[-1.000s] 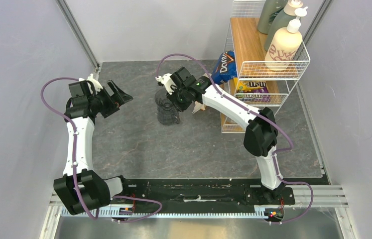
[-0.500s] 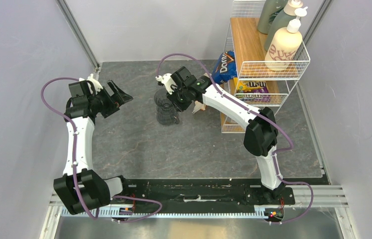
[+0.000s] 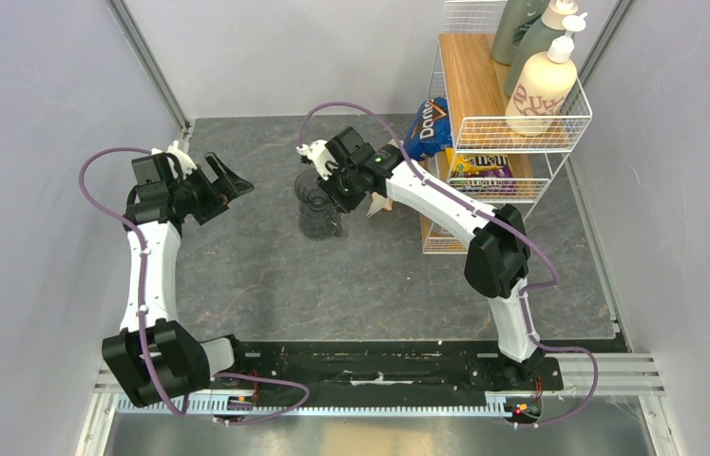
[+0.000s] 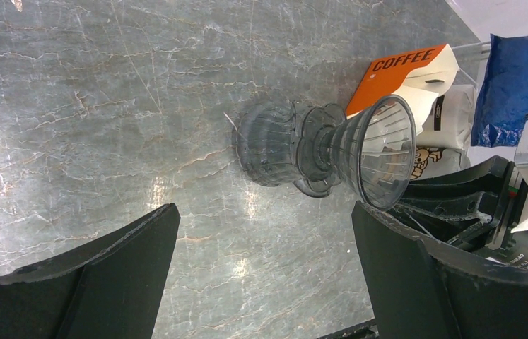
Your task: Place the coffee filter in the dripper
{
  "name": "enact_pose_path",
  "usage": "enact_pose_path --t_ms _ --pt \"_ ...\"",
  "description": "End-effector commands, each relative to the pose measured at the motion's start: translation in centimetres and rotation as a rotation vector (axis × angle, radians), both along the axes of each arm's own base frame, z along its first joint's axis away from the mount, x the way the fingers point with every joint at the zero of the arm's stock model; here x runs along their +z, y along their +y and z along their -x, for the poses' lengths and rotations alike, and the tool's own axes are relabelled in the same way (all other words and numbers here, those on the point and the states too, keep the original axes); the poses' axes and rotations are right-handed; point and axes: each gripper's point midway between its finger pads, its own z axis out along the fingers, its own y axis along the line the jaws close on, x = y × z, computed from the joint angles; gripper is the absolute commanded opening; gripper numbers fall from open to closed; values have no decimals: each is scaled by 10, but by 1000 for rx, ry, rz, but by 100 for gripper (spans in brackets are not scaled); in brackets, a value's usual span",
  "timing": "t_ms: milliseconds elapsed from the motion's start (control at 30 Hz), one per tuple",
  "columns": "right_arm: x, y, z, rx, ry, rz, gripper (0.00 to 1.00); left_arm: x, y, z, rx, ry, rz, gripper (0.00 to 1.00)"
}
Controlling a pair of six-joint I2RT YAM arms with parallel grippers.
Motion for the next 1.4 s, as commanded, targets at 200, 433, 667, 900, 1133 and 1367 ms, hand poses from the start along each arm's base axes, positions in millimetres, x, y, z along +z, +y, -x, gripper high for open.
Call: enact_pose_path --t_ms 200,433,667,900,1133,1367 --pt "18 15 -3 26 -49 -24 12 13 0 -7 7 -50 20 100" --pt "16 14 -6 22 -56 -15 16 12 0 -5 9 -46 25 100" --pt "15 12 -3 18 -42 -12 48 11 0 -4 6 -46 23 100" --pt "29 17 1 31 -41 -56 74 12 -1 -5 2 -51 23 100" --pt "62 17 6 36 -81 -116 90 16 -1 -7 -12 -75 11 100" --pt "101 -6 8 -23 -159 -116 90 45 -2 -19 -107 -210 -61 99"
